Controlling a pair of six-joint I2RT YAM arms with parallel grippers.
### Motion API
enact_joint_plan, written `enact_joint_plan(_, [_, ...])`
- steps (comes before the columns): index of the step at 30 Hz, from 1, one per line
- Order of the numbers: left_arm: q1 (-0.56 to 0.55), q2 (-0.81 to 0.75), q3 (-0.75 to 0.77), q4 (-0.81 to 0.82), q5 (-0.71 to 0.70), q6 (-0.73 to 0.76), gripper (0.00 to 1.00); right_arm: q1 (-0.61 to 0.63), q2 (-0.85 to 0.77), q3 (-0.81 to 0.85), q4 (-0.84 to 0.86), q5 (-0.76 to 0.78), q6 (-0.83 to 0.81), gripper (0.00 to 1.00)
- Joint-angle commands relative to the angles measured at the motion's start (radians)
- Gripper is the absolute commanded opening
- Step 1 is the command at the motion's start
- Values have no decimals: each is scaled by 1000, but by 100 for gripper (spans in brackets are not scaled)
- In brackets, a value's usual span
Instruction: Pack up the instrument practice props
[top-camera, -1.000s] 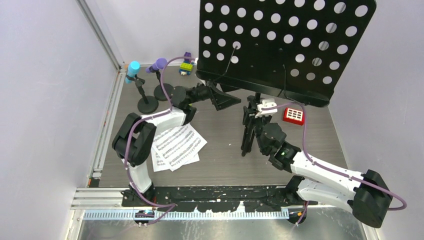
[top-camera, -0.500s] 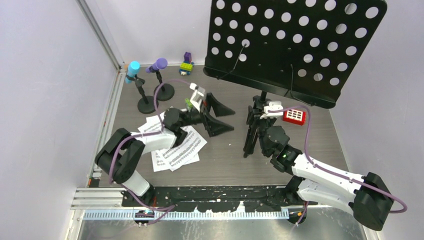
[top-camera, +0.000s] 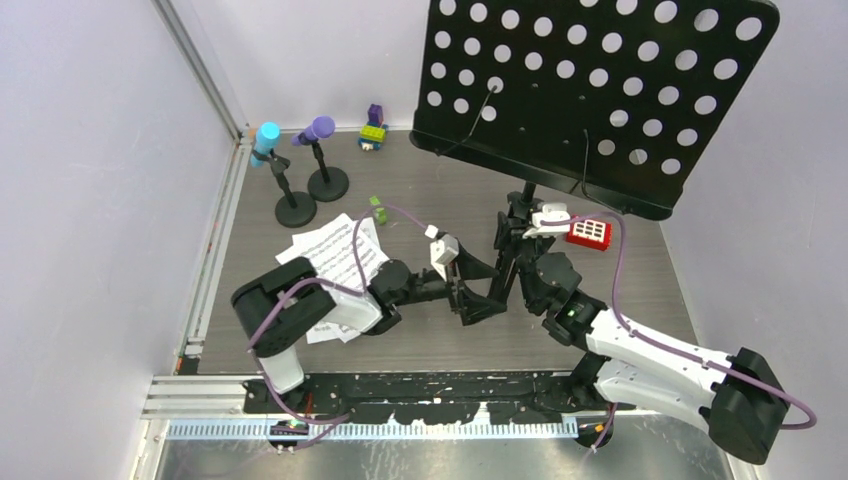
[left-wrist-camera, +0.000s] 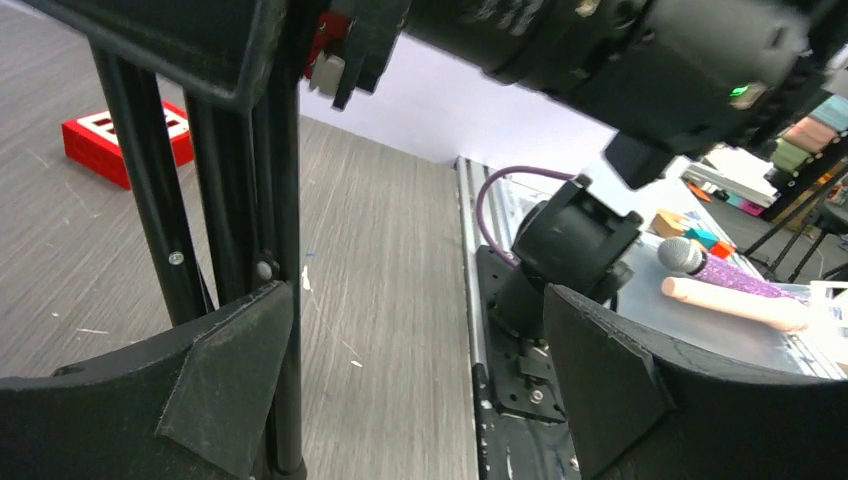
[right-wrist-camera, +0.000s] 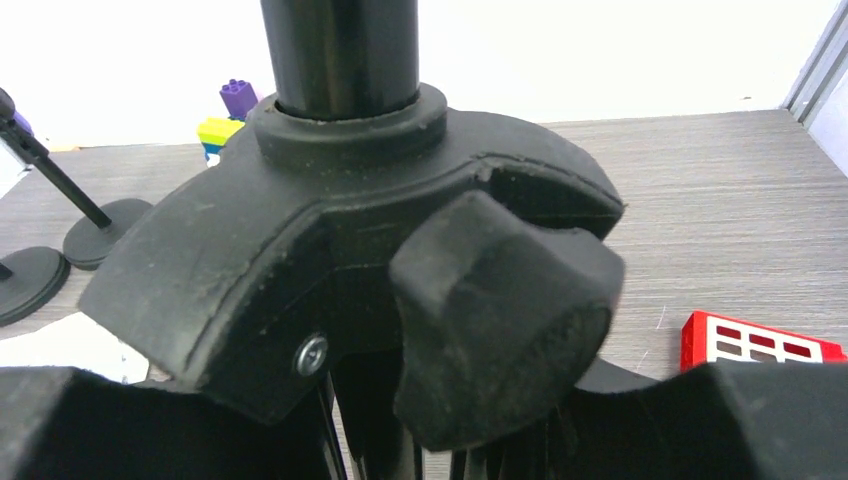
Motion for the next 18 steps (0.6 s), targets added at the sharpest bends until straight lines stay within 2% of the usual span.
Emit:
enact_joint_plan(1, [-23,95,75,53,-184,102,100,3,-85,66,220,-12,45,0])
enact_joint_plan(7, [-26,160,68,53,-358,140,100,3,-127,85,160,-31,58,0])
enact_joint_plan(13, [-26,195,89,53,-384,160,100,2,-149,90,131,-43,85,0])
enact_joint_plan(14, [-26,205,104,53,-376,157,98,3,-150,91,129,-41,88,0])
enact_joint_plan(16, [-26,229,141,47,-361,144,87,3,-151,94,125,-40,94,0])
enact_joint_plan(18, [-26,252,168,33,-344,137,84,3,-152,100,113,-40,107,0])
